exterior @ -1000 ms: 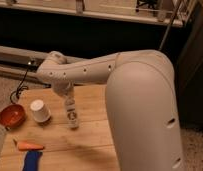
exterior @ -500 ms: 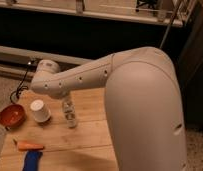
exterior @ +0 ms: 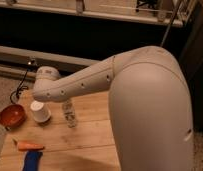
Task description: Stand the bottle upright
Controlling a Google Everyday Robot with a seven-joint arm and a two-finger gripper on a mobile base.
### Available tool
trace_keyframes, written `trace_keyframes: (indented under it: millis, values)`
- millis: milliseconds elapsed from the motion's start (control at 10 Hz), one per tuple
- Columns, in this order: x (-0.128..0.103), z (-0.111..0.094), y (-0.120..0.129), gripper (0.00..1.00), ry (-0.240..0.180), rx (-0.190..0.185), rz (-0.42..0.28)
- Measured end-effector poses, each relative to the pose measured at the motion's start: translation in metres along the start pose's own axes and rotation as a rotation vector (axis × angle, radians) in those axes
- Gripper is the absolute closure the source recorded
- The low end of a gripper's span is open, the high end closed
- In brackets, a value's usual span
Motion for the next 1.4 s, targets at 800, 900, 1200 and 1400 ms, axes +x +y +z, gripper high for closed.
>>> trace_keyframes:
  millis: [800,900,1200,1400]
  values:
    - [-0.006,0.000,0.009,0.20,0.032,0.002,0.054]
    - [-0.006,-0.001,0.011,0.20,0.031,0.001,0.061]
    - [-0.010,-0.001,0.017,0.20,-0.006,0.011,0.111]
    - [-0.014,0.004,0.016,0.20,-0.093,0.087,0.193]
